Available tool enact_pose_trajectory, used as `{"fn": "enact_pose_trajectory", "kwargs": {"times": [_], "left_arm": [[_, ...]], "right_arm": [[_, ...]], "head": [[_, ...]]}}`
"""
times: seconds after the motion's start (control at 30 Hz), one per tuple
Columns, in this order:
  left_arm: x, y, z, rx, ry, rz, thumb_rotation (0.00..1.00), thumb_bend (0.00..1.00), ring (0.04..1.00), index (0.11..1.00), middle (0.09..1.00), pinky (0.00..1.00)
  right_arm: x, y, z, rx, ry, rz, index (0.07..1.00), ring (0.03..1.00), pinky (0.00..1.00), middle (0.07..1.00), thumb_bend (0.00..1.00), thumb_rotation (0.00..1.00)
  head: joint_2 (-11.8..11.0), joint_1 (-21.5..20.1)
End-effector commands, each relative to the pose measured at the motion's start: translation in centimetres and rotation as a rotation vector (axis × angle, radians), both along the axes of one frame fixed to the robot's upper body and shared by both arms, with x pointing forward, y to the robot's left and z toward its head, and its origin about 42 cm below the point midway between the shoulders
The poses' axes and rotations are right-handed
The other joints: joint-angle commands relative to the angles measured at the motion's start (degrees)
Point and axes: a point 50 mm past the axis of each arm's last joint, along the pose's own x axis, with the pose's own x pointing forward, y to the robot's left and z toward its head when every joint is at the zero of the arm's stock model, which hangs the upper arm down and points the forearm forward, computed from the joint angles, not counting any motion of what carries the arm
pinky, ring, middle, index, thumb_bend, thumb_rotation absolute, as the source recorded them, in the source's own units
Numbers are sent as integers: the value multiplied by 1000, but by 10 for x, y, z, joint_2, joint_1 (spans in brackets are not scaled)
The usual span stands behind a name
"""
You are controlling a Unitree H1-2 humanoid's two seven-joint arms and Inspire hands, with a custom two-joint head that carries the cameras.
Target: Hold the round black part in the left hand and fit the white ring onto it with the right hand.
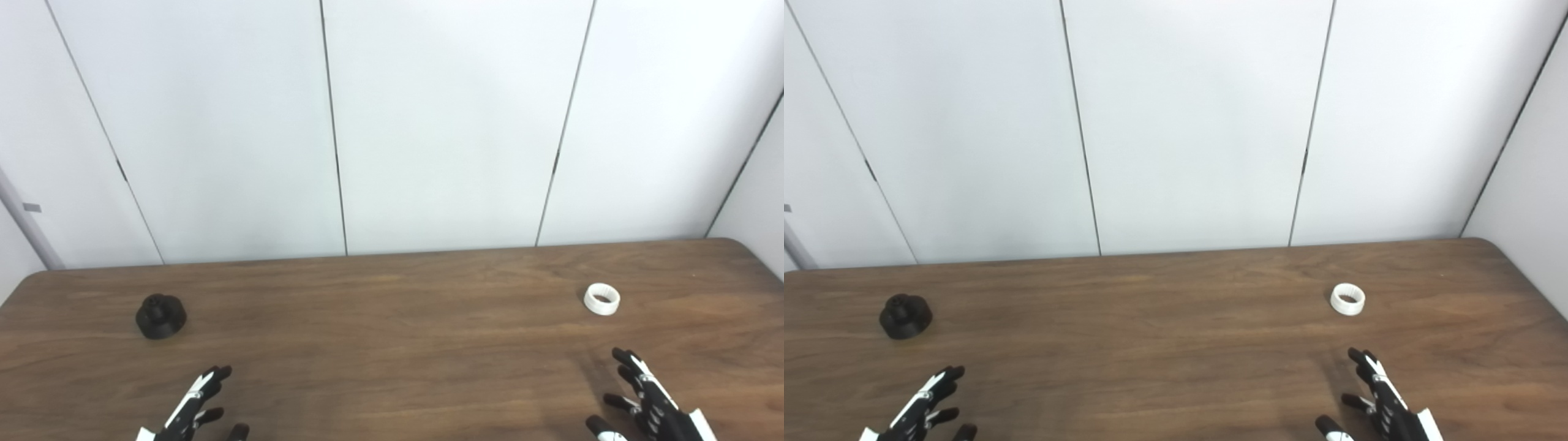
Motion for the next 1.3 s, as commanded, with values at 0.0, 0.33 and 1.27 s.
{"fn": "enact_pose_trajectory", "kwargs": {"times": [0.0, 0.33, 1.27], "left_arm": [[3, 1, 11, 13, -69, -15, 213, 338, 935, 901, 969, 835], [3, 2, 10, 24, -68, -12, 207, 350, 929, 898, 963, 815], [3, 1, 10, 31, -67, -10, 223, 359, 928, 893, 962, 809]], "right_arm": [[0, -2, 12, -26, -67, 13, 916, 954, 826, 1000, 354, 220], [1, -2, 12, -22, -70, 13, 918, 958, 837, 1000, 355, 211], [1, -2, 14, -21, -67, 12, 921, 963, 843, 1000, 359, 223]], "head": [[2, 0], [3, 3], [5, 2]]}}
